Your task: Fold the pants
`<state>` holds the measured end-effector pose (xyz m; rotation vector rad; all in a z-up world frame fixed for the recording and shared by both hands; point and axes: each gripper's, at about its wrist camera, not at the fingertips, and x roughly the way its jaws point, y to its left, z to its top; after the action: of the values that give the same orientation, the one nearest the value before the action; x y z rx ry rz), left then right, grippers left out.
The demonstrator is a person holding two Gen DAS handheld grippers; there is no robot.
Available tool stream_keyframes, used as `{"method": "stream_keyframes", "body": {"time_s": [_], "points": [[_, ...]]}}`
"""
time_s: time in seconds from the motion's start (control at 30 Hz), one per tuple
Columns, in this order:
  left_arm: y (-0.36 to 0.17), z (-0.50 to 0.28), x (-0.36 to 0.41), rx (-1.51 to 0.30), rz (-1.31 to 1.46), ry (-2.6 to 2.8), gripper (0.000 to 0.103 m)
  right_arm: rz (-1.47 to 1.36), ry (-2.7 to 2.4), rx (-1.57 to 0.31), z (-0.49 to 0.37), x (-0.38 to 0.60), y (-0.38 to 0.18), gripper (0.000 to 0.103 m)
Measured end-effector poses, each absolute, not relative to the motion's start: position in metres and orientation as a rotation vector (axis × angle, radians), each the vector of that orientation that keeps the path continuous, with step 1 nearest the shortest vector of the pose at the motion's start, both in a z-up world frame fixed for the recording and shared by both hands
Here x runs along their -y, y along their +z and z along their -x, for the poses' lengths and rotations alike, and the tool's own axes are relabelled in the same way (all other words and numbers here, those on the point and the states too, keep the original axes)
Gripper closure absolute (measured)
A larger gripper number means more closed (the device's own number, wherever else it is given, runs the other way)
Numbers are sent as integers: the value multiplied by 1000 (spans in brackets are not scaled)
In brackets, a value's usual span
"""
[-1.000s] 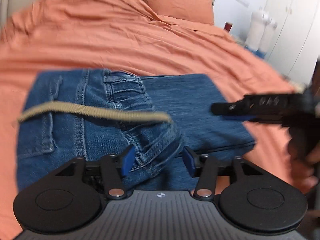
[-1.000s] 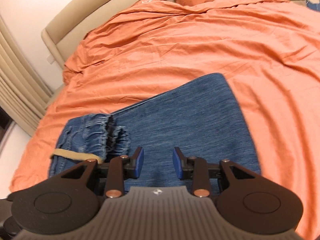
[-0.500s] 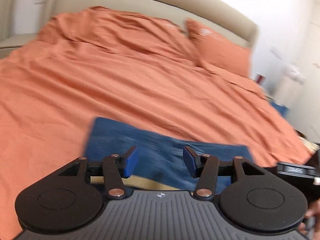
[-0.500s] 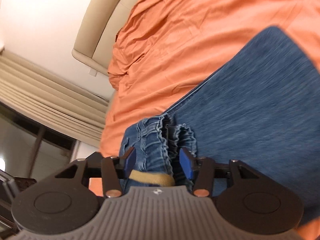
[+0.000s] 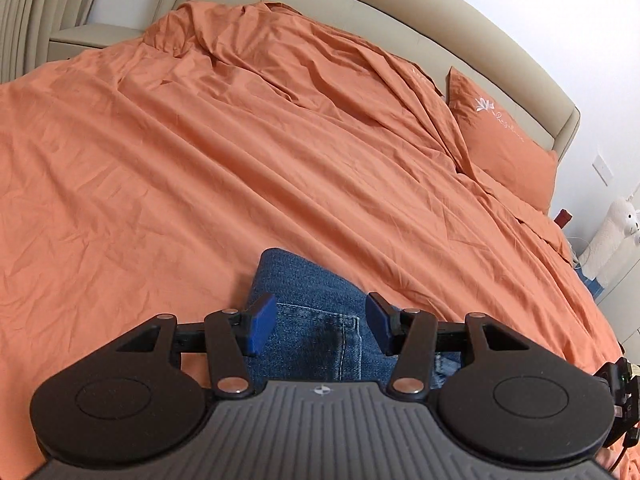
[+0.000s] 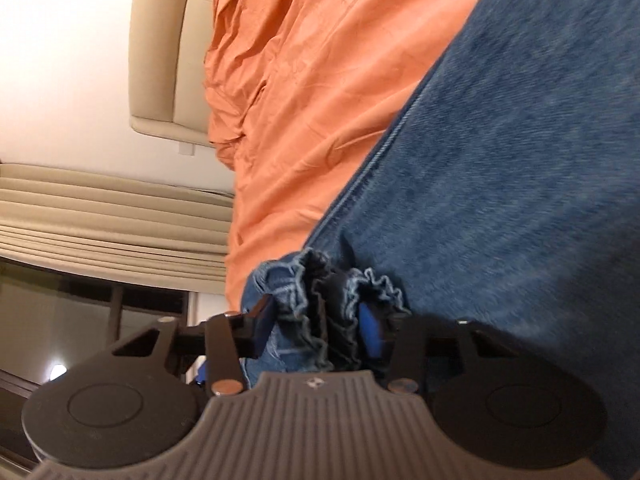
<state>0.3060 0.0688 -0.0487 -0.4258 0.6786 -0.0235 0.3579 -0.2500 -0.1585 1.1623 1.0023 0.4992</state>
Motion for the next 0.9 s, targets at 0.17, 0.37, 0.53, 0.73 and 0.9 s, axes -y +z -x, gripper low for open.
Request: {"method": "stream_keyframes", "body": {"time_s": [0.17, 0.37, 0.53, 0.73, 0.9], "points": [[-45, -303, -76, -659, 418, -1, 44, -980, 511, -947, -353, 239, -132, 89], [-35, -293, -92, -627, 484, -11, 48, -686, 499, -862, -341, 204, -46, 90], [-27, -281, -102, -594, 517, -38, 48, -522, 479, -842, -348, 179, 40, 91], [-30, -281, -101, -603, 535, -99, 49, -387, 396, -825, -346, 191, 110, 91], [-40, -288, -75, -647, 461, -165, 50, -408, 273, -845, -336, 237, 109, 91]]}}
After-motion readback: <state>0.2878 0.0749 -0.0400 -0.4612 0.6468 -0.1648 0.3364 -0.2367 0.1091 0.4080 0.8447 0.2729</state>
